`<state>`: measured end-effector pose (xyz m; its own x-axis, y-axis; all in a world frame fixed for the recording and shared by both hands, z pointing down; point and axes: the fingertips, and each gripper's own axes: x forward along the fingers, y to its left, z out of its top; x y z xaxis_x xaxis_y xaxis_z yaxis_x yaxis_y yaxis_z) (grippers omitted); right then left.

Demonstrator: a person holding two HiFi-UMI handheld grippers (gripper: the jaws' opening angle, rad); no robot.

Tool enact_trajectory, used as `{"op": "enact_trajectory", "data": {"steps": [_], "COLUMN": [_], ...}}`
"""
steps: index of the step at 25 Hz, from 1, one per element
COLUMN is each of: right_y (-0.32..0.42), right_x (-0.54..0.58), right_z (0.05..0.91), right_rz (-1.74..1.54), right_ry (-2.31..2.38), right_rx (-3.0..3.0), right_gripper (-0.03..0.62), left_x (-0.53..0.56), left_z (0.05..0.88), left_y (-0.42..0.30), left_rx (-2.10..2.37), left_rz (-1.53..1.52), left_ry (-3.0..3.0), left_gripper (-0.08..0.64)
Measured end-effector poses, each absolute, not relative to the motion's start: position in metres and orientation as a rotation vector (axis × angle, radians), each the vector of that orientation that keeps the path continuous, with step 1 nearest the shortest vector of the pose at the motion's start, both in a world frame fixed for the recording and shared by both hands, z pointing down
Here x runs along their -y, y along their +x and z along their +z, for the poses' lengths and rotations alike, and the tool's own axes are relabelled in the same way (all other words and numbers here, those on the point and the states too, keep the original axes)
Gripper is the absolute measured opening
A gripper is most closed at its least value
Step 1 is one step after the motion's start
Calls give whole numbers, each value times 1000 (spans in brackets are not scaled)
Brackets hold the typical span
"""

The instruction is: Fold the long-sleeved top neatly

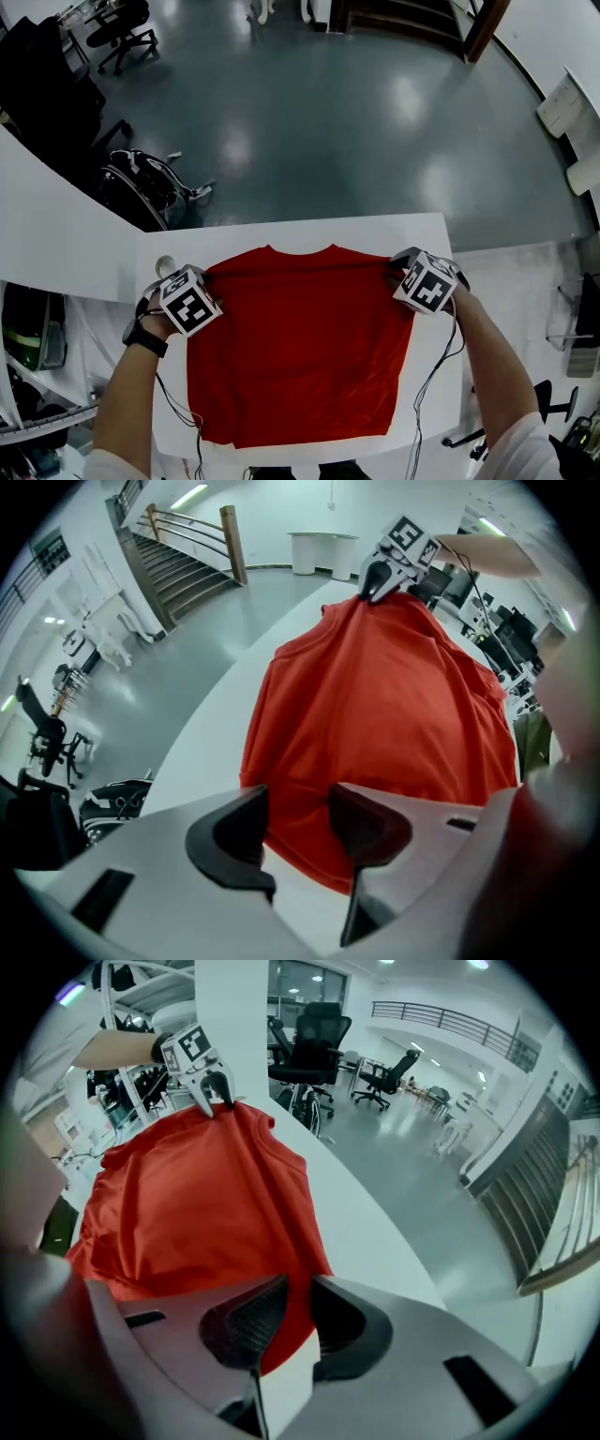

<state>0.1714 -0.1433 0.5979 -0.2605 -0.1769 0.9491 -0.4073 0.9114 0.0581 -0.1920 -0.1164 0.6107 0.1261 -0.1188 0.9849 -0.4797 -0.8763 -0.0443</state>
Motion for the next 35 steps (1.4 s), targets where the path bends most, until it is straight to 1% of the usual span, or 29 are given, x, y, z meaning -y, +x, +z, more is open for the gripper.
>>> {"op": "enact_trajectory", "data": {"steps": [4,8,10,12,15,18,25,28,31,33,35], "right_y": [139,54,4,-44,-86,-97,-107,-109,-111,-111,-113], "right_x": [151,186,197,200,195,192,212,219,220,222,218], "right_z": [558,532,535,544,568,594,606,610,608,599,585], "right_rz": [209,94,19,14,18,8,-8,-20,-31,-31,-44], "right_ry": [360,412,404,362,277,230,320,380,404,421,405], "right_rx": [1883,2017,2045,2082,2052,1973,1916,1909,1923,1962,2005], "right_gripper": [86,78,72,50,31,28,26,14,15,23,23], "left_x": [101,82,71,55,20,-6,-14,-13,-12,-14,-29], "left_z": [596,583,580,577,588,609,616,616,609,597,584], "left_y": [-192,-188,-182,-170,-156,-158,-170,-172,-175,-176,-173], "left_rx": [617,619,556,463,259,112,123,156,246,344,411], "left_rz": [1841,1938,2047,2101,2137,2193,2149,2097,2050,2003,1947], "left_ry": [2203,2288,2316,2336,2312,2254,2274,2302,2354,2397,2433], "left_gripper": [208,210,213,213,212,212,193,192,198,214,216]}}
